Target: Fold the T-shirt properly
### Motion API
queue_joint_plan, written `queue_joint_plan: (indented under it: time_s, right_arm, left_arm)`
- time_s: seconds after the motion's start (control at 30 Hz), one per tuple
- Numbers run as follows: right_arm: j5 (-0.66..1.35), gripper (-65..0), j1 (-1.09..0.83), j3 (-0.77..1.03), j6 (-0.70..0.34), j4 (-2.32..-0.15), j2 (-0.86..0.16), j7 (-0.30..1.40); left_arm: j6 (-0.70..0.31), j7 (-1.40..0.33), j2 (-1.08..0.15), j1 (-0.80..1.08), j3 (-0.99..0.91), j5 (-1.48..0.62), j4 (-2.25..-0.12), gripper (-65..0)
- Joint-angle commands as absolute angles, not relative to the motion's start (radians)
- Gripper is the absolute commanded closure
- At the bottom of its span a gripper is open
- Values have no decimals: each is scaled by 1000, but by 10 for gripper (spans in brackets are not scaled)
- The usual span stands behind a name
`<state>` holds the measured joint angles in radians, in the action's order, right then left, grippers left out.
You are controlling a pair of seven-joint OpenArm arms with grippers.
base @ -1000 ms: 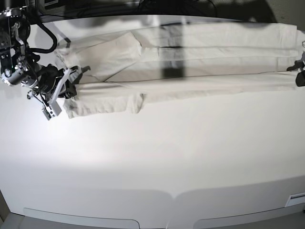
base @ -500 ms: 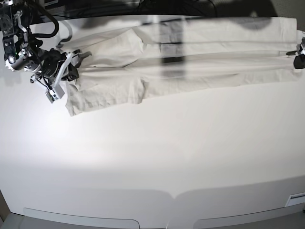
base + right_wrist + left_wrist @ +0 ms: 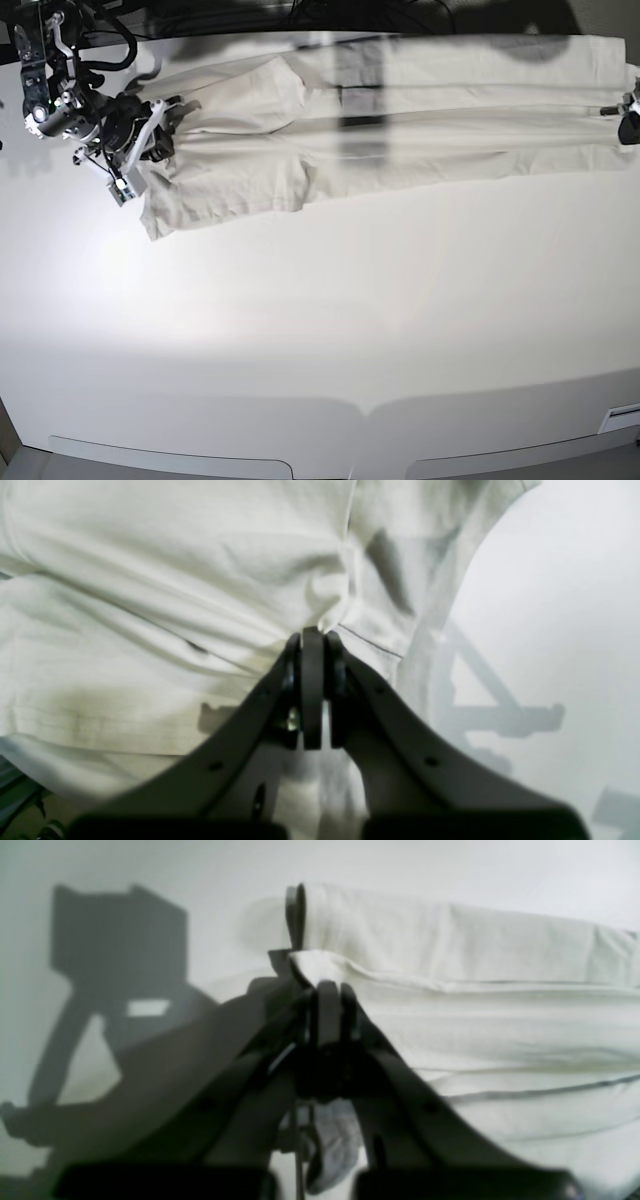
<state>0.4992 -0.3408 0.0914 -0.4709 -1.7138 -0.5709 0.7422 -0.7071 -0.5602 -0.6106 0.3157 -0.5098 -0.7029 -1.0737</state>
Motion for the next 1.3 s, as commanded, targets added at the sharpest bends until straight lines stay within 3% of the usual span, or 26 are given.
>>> queue_joint_plan:
  time_s: [0.0,0.1,0.17,0.3,0.6,0.7,0.97,1.27]
  right_arm:
    - [493,-107,-335,104,-464,-1725,-590,738]
    - [493,-277,-332,104,-463,-1725,-591,738]
    - [494,-309,-330,105,-463,-1725,-591,726]
    - [494,-309,-327,104,-463,-1725,-591,715]
    - [520,-308,-327,104,-463,-1725,-590,715]
    - [608,-308,-327,87,-465,-1725,-590,712]
    - [606,-308,-282,-106,-462,-1725,-584,677]
    - [603,-308,-241,-178,-456,-1725,-500,683]
  left_arm:
    - [-698,-553,-644,316,-523,-695,-1086,-63]
    - [-698,-552,-656,316,-524,-700,-1087,-289]
    - [-698,-553,-673,316,-524,-712,-1087,-363]
    - [-698,-576,-732,316,-525,-780,-1087,-370]
    - [-698,-816,-789,319,-525,-1007,-1086,-370]
    - [-698,-815,-772,333,-525,-1008,-1086,-370]
    - [-698,-767,-726,364,-525,-958,-1086,-370]
    - [-698,-721,-722,447,-525,-910,-1077,-370]
